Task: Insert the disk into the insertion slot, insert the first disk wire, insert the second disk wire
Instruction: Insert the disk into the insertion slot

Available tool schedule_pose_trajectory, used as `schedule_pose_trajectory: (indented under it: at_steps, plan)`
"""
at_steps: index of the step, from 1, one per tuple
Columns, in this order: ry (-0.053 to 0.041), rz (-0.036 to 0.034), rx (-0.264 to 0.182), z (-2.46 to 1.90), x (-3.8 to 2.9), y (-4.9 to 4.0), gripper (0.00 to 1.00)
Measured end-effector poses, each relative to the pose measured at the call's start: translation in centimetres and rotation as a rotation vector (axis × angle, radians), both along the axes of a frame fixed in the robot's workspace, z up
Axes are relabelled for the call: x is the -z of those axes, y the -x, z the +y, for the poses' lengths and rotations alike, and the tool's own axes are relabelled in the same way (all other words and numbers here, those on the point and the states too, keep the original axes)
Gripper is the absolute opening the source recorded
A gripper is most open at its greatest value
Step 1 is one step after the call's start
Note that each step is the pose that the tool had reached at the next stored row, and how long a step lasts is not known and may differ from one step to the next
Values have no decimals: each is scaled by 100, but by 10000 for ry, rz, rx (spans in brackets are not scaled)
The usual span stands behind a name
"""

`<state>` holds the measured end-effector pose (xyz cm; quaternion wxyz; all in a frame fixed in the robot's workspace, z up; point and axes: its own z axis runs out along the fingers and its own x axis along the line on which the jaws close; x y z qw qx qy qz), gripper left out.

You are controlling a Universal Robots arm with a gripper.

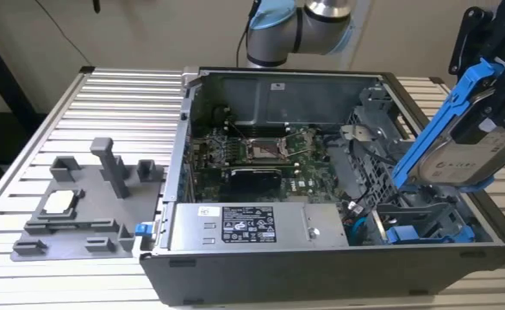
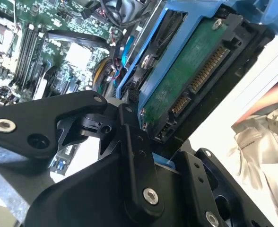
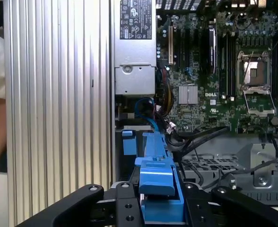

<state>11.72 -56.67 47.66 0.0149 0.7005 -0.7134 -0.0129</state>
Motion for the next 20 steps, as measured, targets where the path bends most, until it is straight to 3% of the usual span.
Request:
schedule_pose_trajectory:
  at_steps: [12,20]
  plan:
    - [1,0,-2,-41,119,-10,33]
    - [2,0,-98,-43,213,-18,33]
